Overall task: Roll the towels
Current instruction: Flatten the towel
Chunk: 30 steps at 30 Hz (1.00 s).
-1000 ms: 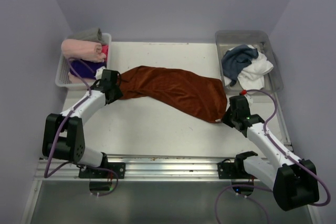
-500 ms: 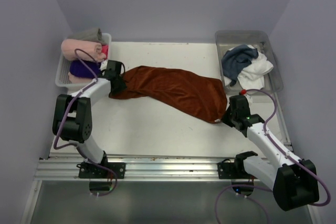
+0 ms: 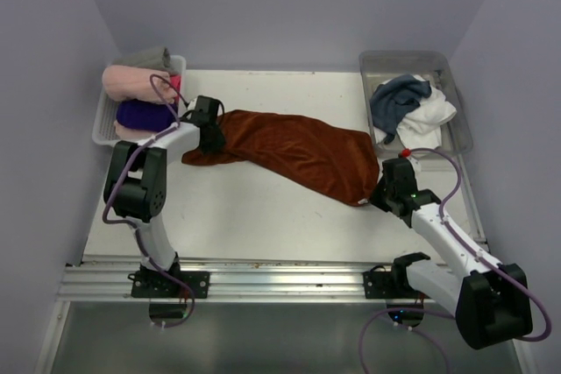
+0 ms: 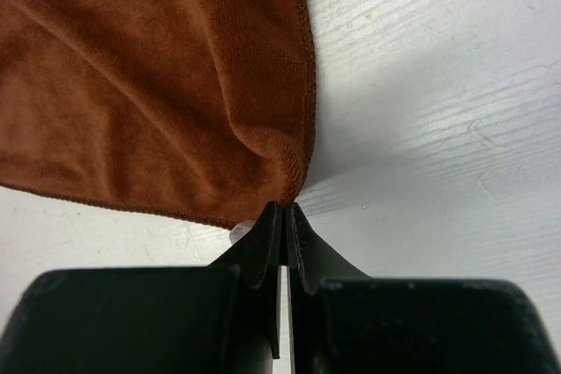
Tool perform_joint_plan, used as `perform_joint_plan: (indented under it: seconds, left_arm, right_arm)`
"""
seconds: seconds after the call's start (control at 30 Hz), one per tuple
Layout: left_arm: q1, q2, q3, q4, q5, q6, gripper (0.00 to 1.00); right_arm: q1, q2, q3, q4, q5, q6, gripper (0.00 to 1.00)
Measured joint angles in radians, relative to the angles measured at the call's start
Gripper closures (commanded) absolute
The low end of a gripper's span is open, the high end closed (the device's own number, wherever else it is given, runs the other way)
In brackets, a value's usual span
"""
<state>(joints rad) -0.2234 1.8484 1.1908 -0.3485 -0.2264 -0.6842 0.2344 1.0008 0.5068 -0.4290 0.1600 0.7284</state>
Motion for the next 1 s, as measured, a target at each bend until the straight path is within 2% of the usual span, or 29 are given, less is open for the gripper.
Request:
perform_joint_plan:
  seconds: [0.07,0.17,0.2,0.5,0.73,0.77,0.83,0.87,1.0]
  left_arm:
    - [0.000,0.014,0.008,0.000,0.007,0.002,0.67]
    - [-0.001,0.023,0.009,-0.002,0.018,0.012,0.88]
    - [-0.002,0.024,0.011,-0.004,0.021,0.016,1.00]
    - [-0.016,-0.014,0.010,-0.032,0.045,0.050,1.00]
    - [-0.029,-0.329,-0.192,-0.057,0.064,0.058,1.00]
    - [-0.029,-0.378,-0.239,-0.060,0.068,0.055,0.86]
    - [-0.030,-0.449,-0.323,-0.071,0.081,0.045,0.70]
    - [-0.031,-0.472,-0.362,-0.080,0.089,0.039,0.54]
    - [-0.032,-0.481,-0.423,-0.181,0.087,0.014,0.50]
  right_arm:
    - [0.000,0.000,0.000,0.000,0.000,0.000,1.00]
    - [0.000,0.000,0.000,0.000,-0.002,0.000,1.00]
    - [0.000,0.000,0.000,0.000,-0.003,0.000,1.00]
    - [0.000,-0.019,0.031,-0.027,0.030,-0.009,1.00]
    - [-0.013,-0.035,0.064,-0.047,0.083,-0.019,1.00]
    - [-0.014,-0.035,0.065,-0.051,0.089,-0.021,1.00]
    - [-0.018,-0.035,0.065,-0.058,0.096,-0.024,1.00]
    - [-0.020,-0.035,0.065,-0.062,0.101,-0.026,1.00]
    - [-0.022,-0.033,0.065,-0.074,0.113,-0.032,1.00]
